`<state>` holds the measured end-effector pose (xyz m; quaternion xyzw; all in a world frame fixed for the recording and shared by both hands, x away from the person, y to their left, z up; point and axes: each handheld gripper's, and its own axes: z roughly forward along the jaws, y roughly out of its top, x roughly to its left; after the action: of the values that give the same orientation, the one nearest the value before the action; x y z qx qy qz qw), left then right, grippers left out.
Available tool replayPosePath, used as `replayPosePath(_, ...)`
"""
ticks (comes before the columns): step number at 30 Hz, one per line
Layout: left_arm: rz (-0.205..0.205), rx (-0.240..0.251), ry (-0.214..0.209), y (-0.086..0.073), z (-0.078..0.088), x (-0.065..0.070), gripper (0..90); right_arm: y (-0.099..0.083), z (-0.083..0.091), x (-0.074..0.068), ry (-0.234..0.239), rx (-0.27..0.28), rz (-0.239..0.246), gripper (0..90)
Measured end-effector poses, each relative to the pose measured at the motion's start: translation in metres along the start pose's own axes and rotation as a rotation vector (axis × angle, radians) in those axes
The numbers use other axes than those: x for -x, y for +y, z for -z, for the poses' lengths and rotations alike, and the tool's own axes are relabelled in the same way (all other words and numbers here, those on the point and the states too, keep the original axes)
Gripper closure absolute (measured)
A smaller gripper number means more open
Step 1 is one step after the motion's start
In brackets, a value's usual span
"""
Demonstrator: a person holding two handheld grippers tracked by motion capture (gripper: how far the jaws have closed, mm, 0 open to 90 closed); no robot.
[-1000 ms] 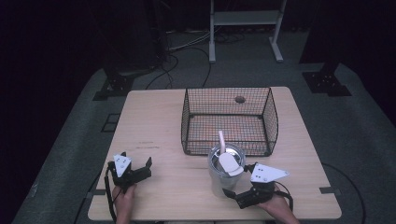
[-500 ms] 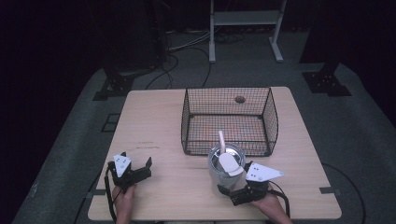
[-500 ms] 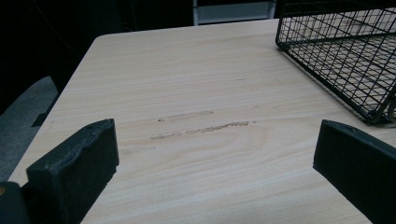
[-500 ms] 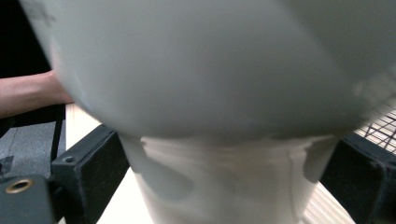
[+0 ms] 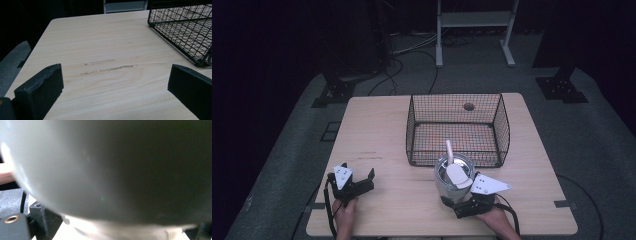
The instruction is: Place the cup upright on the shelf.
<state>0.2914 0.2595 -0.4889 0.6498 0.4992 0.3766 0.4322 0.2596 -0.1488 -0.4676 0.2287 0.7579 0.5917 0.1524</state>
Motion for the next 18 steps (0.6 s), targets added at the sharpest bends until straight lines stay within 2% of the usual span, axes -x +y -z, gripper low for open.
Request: replayPosePath(18, 0.000, -0.001, -0.002, 0.0000, -0.0001, -0.0005, 0.0, -0.0002, -0.0002, 0.0004, -0.003, 0.017, 0.007, 9.1)
